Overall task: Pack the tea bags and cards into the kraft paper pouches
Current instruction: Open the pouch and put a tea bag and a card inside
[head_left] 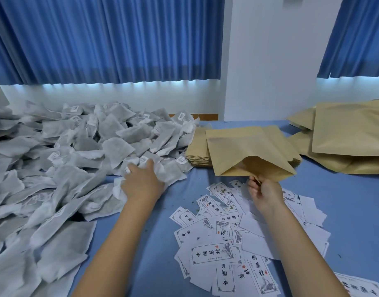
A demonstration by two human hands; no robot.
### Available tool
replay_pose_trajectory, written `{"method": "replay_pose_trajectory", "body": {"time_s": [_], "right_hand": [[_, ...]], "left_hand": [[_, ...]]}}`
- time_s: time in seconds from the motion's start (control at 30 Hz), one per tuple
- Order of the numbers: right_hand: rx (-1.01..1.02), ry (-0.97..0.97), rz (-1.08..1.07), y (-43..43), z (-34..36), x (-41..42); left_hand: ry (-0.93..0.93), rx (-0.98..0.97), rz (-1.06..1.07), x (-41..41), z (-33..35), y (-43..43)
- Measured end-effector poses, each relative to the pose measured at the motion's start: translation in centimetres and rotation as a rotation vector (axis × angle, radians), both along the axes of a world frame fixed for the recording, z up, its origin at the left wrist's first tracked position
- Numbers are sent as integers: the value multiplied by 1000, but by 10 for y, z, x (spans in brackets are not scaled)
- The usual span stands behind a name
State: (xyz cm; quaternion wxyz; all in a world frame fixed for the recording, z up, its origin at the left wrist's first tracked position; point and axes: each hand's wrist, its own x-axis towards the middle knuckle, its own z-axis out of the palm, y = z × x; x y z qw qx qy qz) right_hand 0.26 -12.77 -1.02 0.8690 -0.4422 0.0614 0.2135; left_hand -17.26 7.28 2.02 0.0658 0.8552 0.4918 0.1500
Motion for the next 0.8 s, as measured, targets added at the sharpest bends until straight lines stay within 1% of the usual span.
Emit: {"method": "replay_pose_trajectory", "body": {"time_s": [0.03, 0.1, 0.17, 0.23, 0.27, 0.33, 0.4, 0.43, 0.5, 0.57, 0.6, 0.63, 0.7, 0.73, 0.77, 0.8], "right_hand": [[-2, -1, 1, 0, 0, 0], [-12, -6, 1, 1, 0, -1], [-22, -14, 3, 1, -1, -3], [-29, -18, 1, 0, -1, -5], [-31, -18, 0, 0, -1, -5], [-32, -19, -5, -1, -1, -6], [-35, -17, -6, 0, 0, -7], [-37, -17, -4, 0, 1, -8], [-38, -20, 3, 0, 2, -9], [-6, -14, 21, 1, 5, -9], [19, -10, 38, 1, 6, -10], [37, -9, 61, 2, 7, -11], [46, -17, 109, 3, 8, -13], [48, -23, 125, 4, 7, -14], [56, -26, 131, 4, 7, -14], [67, -25, 133, 5, 7, -14]], "left_hand": [[123, -93, 7, -4, -5, -5], [225, -122, -6, -9, -11, -13], [236, -163, -43, -11, -11, -14], [211, -247, -110, -13, -11, -13], [203, -255, -131, -15, -12, -13], [219, -169, -133, -18, -16, -17], [191, -46, -119, -19, -22, -23], [138, -3, -126, -19, -26, -26], [-45, 38, -200, -17, -33, -30], [-307, 16, -350, -11, -36, -33], [-460, -35, -427, -6, -34, -36], [-599, -121, -488, -2, -31, -39], [-775, -360, -546, 3, -25, -50], [-846, -520, -540, 5, -25, -54], [-926, -734, -514, 5, -24, -59], [-1008, -990, -471, 5, -24, -62]]}}
